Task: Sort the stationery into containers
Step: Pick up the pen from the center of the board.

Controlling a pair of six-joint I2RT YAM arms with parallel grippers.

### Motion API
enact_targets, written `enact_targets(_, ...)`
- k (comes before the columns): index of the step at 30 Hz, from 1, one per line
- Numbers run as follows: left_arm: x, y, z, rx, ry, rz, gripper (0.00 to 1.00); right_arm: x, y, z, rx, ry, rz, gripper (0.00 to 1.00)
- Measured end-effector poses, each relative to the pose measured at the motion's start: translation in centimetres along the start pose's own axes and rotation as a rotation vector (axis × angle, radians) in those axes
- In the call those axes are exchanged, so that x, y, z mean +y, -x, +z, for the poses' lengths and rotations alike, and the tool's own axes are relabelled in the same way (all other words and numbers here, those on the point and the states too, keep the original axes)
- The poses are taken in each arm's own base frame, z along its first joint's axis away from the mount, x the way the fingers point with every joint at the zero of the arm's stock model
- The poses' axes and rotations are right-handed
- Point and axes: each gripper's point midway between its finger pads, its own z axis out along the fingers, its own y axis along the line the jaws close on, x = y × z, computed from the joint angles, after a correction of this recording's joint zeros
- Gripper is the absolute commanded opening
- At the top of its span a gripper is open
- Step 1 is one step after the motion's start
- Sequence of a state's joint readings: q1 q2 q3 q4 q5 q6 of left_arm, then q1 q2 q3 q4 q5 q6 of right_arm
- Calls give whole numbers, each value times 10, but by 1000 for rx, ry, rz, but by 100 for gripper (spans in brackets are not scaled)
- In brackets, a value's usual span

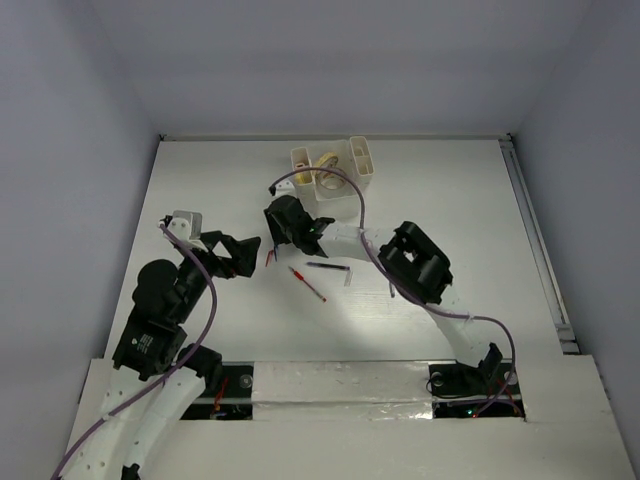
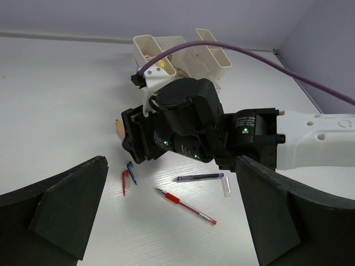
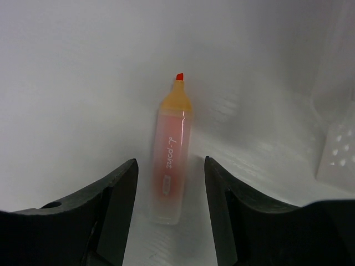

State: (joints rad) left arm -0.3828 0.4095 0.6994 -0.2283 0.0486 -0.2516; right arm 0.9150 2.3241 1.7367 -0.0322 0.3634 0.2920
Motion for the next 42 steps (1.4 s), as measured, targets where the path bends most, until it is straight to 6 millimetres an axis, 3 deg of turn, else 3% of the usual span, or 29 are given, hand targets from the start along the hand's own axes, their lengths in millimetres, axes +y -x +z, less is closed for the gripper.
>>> enact_targets(10, 5, -4, 5, 21, 20, -1, 99, -1, 0, 15, 3, -35, -17, 44)
enact_targets(13, 6, -5, 6, 25, 26, -2, 99, -1, 2, 18, -2, -41, -25, 33)
enact_targets(14, 6, -6, 7, 27, 26, -2, 99, -1, 3, 19, -4, -44, -27, 21)
enact_targets(17, 7, -7, 8, 35, 29, -3, 99, -1, 7, 21, -16, -51, -37, 5)
enact_targets(25, 11, -19, 18, 90, 46, -11, 99, -6, 16, 17, -51, -63, -77, 0)
enact_targets(30, 12, -18, 18, 84, 51, -20, 99, -7, 43, -24, -102, -12, -57, 0)
enact_targets(34, 11, -19, 18, 87, 50, -24, 99, 3, 111, -80, -235, 72, 30, 0)
enact_targets(38, 8, -21, 20, 99, 31, -32, 83, 11, 163, -136, -356, 180, 131, 0)
enact_targets(42, 3, -28, 28, 131, 8, -55, 76, 16, 180, -169, -410, 266, 217, 0)
